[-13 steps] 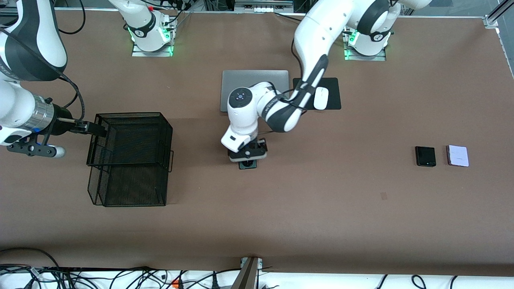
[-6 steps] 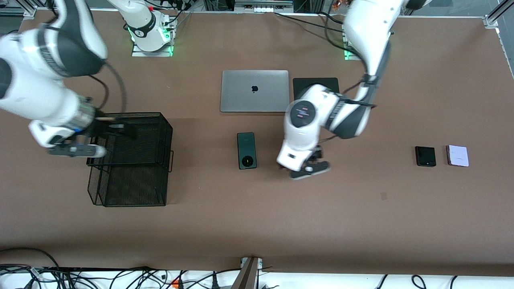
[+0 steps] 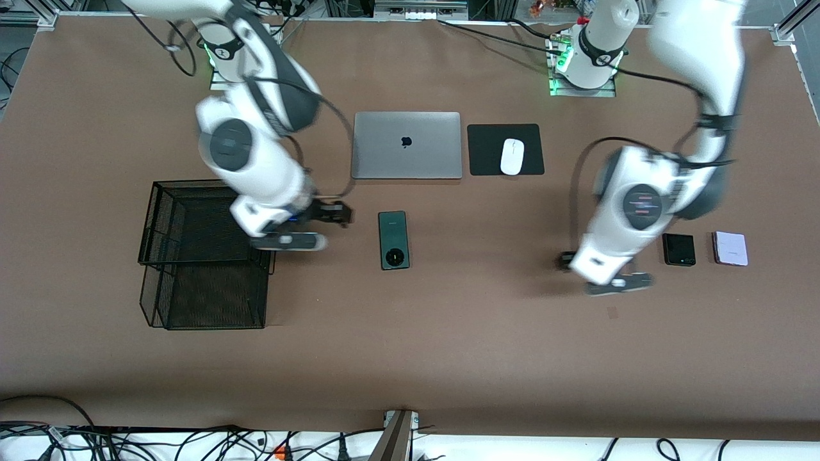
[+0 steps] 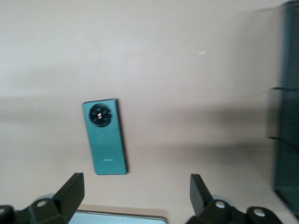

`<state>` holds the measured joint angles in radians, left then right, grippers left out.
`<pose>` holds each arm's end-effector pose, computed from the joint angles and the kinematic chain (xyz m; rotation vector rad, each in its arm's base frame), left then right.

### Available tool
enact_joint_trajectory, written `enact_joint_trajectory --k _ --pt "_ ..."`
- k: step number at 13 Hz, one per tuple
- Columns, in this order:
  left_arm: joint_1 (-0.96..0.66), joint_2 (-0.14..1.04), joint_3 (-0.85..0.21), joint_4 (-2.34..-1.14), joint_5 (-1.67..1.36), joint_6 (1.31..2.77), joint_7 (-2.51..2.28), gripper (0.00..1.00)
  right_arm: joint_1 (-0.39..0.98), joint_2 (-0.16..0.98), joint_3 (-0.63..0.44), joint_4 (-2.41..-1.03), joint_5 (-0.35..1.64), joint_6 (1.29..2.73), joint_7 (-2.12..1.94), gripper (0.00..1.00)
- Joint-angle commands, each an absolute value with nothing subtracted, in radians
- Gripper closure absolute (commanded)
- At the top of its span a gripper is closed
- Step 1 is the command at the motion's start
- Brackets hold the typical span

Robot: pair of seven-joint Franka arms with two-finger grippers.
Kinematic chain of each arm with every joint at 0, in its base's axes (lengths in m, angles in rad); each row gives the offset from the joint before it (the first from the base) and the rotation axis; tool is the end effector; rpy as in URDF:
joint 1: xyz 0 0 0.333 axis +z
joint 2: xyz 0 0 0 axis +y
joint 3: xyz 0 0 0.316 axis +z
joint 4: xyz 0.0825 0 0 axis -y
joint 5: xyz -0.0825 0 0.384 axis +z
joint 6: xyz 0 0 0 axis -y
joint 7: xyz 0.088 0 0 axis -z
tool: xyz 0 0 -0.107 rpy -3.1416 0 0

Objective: Place phones with both arms
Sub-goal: 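Grasp the green phone while the left gripper grasps the black flip phone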

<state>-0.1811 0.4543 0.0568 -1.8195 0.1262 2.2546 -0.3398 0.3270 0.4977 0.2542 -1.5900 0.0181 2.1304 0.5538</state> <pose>0.6403 -0.0791 0.2874 -3.0121 -0.1949 -0.0142 0.5891 0.3596 0.3594 -2.9964 0.0224 0.0360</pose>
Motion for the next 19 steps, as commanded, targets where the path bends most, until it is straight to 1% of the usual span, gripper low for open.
enact_joint_trajectory --k 1,3,6,9,12,15,19 --pt "-0.033 0.368 0.034 -1.963 0.133 2.339 -0.127 0.0 0.388 0.593 0.256 -1.575 0.015 2.23 0.542 0.0" --pt "0.084 0.345 0.031 -2.031 0.13 2.42 0.041 0.0 0.422 0.649 0.256 -1.562 -0.011 2.256 0.54 0.0" --pt "0.22 0.353 0.026 -2.072 0.108 2.483 0.278 0.0 0.465 0.741 0.255 -1.503 -0.083 2.279 0.548 0.0" --pt "0.343 0.38 -0.046 -2.12 0.025 2.555 0.44 0.0 0.494 0.801 0.25 -1.5 -0.149 2.37 0.548 0.0" --pt "0.464 0.408 -0.142 -2.148 0.006 2.617 0.465 0.0 0.494 0.833 0.25 -1.5 -0.202 2.398 0.548 0.0" --pt "0.506 0.443 -0.166 -2.172 0.005 2.707 0.469 0.0 0.5 0.853 0.249 -1.5 -0.225 2.443 0.549 0.0" --pt "0.508 0.489 -0.167 -2.167 0.002 2.759 0.456 0.0 0.5 0.868 0.249 -1.5 -0.265 2.476 0.551 0.0"
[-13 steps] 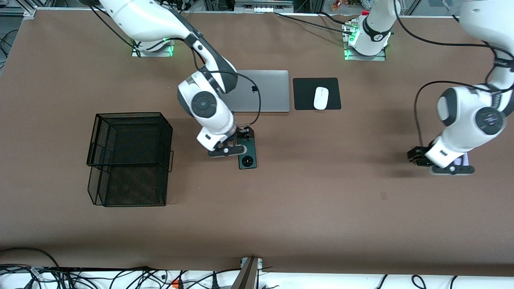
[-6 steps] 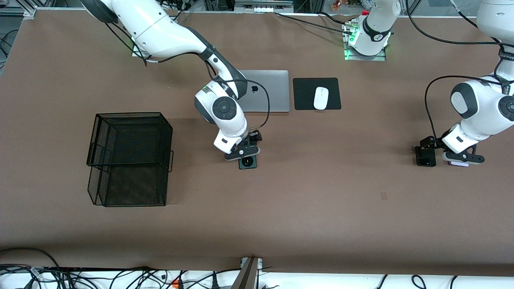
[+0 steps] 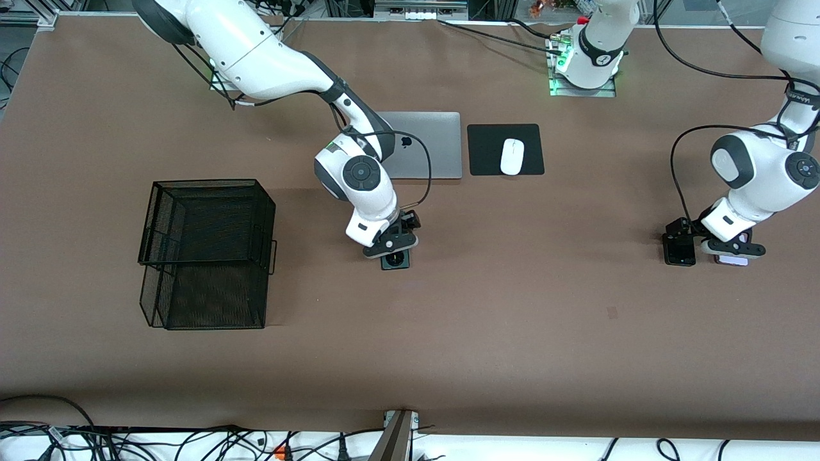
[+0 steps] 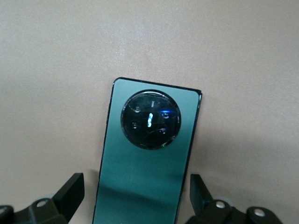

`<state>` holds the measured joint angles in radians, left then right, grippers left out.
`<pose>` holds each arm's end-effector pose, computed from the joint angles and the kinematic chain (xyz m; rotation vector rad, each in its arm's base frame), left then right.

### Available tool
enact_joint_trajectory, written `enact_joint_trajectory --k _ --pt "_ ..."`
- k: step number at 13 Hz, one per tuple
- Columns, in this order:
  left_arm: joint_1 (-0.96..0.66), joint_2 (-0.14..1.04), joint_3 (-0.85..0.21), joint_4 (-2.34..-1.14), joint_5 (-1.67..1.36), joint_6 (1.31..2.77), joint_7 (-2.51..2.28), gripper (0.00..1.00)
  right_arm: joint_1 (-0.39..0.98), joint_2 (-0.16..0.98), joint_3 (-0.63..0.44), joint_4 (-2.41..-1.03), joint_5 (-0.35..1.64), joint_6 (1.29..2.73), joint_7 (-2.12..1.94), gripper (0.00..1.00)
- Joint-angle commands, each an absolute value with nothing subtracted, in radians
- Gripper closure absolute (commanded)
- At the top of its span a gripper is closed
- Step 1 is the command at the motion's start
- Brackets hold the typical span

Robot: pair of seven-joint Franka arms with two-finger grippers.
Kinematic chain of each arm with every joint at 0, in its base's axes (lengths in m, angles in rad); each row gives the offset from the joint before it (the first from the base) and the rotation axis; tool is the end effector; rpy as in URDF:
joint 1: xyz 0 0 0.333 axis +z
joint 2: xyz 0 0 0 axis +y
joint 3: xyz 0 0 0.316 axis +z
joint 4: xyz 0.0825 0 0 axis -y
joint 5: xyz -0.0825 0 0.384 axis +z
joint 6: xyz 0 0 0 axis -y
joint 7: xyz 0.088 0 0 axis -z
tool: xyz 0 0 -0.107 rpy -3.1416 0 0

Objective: Place phones with both arms
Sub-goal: 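Grasp the green phone while the left gripper grasps the black flip phone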

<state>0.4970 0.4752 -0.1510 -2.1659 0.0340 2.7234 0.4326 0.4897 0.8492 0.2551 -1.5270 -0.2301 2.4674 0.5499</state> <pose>0.5387 0.1919 0.1826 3.1184 -0.1522 0.1591 0.5477 0.4642 0.1762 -3.0113 -0.4111 -0.1218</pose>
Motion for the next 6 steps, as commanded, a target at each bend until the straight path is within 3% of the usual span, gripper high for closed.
enact_joint_trajectory --k 1,6 --pt "0.508 0.503 -0.17 -2.166 0.002 2.773 0.456 0.0 0.5 0.874 0.249 -1.5 -0.291 2.476 0.551 0.0" --pt "0.509 0.534 -0.172 -2.163 0.002 2.81 0.451 0.0 0.5 0.89 0.249 -1.5 -0.302 2.479 0.551 0.0"
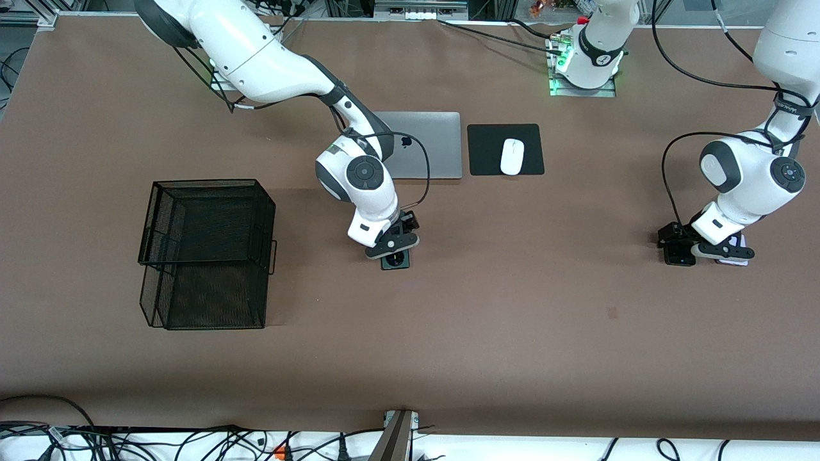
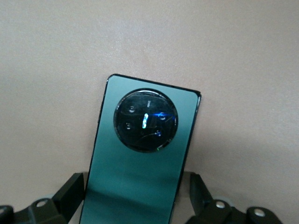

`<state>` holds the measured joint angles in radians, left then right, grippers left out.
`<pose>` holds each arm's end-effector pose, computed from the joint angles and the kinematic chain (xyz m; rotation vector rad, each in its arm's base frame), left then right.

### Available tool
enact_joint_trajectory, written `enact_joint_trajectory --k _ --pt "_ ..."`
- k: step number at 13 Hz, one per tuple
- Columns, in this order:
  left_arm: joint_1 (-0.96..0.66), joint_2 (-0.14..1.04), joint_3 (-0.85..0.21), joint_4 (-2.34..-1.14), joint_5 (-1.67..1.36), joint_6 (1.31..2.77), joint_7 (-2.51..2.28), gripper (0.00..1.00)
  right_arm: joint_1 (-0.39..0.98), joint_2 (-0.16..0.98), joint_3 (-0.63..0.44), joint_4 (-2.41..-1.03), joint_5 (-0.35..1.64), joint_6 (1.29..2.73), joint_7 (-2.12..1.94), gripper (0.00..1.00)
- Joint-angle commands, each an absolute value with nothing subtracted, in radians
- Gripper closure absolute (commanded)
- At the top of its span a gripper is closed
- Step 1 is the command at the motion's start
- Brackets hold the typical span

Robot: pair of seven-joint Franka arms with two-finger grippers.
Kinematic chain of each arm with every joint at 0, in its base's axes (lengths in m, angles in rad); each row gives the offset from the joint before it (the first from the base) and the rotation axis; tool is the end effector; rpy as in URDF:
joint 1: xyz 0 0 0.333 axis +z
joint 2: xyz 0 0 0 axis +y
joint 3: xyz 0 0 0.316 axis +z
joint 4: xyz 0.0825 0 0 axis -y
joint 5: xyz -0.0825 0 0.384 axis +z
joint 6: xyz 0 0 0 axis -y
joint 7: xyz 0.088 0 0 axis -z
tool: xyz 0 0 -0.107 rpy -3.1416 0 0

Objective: Place phones with both arms
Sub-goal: 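Grasp the green phone while the left gripper grasps the black flip phone, then carry the green phone to the basket while the left gripper moves the flip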

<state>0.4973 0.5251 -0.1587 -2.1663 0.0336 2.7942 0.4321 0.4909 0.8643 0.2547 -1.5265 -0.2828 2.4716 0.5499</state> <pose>0.5394 0.1866 0.1616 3.1128 -0.1543 0.1973 0.5455 0.4640 0.1662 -3.0307 -0.4752 -0.1417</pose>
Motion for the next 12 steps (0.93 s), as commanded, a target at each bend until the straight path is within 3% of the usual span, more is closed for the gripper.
enact_joint_trajectory --k 1,2,3,4,5,7,9,12 --pt "0.509 0.538 -0.172 -2.16 0.002 2.812 0.448 0.0 0.5 0.891 0.249 -1.5 -0.302 2.479 0.551 0.0" --pt "0.511 0.54 -0.172 -2.157 0.0 2.812 0.443 0.09 0.5 0.891 0.249 -1.5 -0.307 2.479 0.551 0.0" --pt "0.511 0.541 -0.172 -2.155 0.002 2.81 0.428 0.27 0.5 0.891 0.249 -1.5 -0.327 2.488 0.552 0.03" --pt "0.509 0.546 -0.172 -2.154 0.0 2.81 0.414 0.46 0.5 0.891 0.249 -1.5 -0.334 2.499 0.551 0.19" --pt "0.509 0.546 -0.172 -2.152 0.002 2.81 0.41 0.6 0.5 0.891 0.247 -1.5 -0.333 2.499 0.551 0.53" --pt "0.505 0.546 -0.172 -2.123 0.002 2.792 0.396 0.81 0.499 0.887 0.247 -1.5 -0.334 2.493 0.546 0.87" --pt "0.497 0.543 -0.173 -2.07 0.0 2.705 0.39 0.94 0.492 0.867 0.242 -1.5 -0.333 2.47 0.545 0.92" --pt "0.476 0.545 -0.178 -1.95 0.0 2.55 0.368 0.97 0.444 0.728 0.218 -1.5 -0.304 2.294 0.537 0.92"
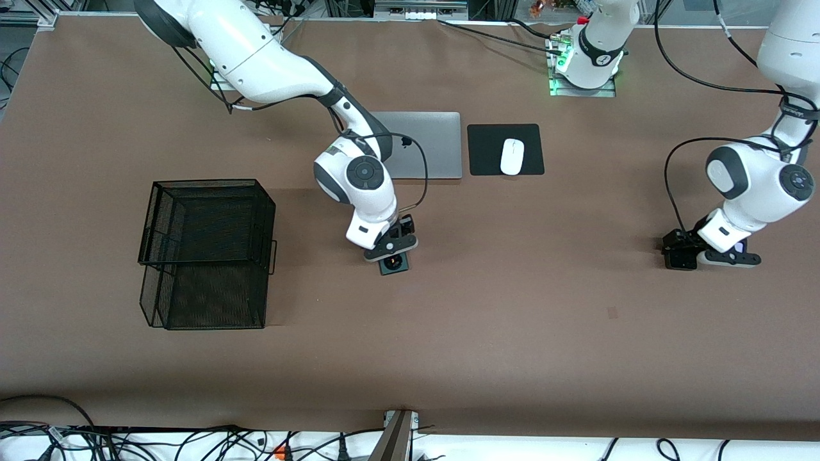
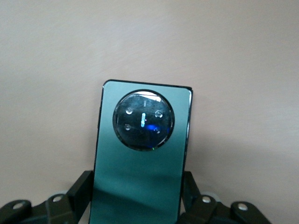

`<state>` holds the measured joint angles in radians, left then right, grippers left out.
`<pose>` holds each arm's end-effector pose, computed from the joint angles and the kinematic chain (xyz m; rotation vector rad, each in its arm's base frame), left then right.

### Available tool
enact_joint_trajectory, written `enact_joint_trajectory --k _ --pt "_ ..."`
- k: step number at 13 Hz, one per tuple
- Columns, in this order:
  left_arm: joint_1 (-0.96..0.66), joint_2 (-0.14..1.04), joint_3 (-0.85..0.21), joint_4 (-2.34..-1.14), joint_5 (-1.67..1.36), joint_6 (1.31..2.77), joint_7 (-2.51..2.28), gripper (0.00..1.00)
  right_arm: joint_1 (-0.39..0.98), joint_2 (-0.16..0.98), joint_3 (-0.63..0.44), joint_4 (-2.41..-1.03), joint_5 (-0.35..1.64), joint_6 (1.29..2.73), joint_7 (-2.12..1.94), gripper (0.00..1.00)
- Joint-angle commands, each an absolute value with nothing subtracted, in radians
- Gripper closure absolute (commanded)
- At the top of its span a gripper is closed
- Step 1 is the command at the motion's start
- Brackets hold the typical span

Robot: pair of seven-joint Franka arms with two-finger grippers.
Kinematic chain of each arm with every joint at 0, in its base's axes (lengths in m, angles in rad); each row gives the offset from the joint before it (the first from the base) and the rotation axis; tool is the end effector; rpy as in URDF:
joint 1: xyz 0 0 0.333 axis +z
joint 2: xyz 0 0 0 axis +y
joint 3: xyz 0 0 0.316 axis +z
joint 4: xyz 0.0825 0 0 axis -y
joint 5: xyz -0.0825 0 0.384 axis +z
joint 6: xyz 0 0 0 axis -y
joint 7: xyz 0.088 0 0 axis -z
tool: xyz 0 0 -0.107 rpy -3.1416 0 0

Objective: Place phones with both arms
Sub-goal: 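Carry the green phone to the basket while the left gripper moves the flip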

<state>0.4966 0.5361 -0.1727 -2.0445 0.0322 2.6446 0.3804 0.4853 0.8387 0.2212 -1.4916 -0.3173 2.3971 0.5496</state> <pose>0.5708 0.1921 0.1847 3.0957 -0.0887 0.1433 0.5691 0.4456 0.1881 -3.0976 -0.4718 -0.1784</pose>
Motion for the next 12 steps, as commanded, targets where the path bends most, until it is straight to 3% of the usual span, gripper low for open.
enact_joint_trajectory --k 1,5,7,10,12 --pt "0.457 0.546 -0.181 -1.909 0.002 2.505 0.338 0.99 0.41 0.675 0.218 -1.5 -0.289 2.233 0.535 0.92" --pt "0.289 0.571 -0.181 -1.852 0.002 2.479 0.11 1.0 0.302 0.507 0.177 -1.514 -0.285 2.079 0.488 0.92" --pt "0.177 0.578 -0.179 -1.848 0.003 2.48 -0.039 1.0 0.301 0.433 0.102 -1.549 -0.282 2.002 0.39 1.0" --pt "0.028 0.597 -0.178 -1.819 0.003 2.48 -0.242 1.0 0.301 0.284 -0.001 -1.725 -0.279 2.014 0.293 1.0" --pt "-0.091 0.606 -0.178 -1.79 0.005 2.479 -0.407 1.0 0.301 0.186 -0.098 -1.852 -0.166 2.069 0.151 1.0"
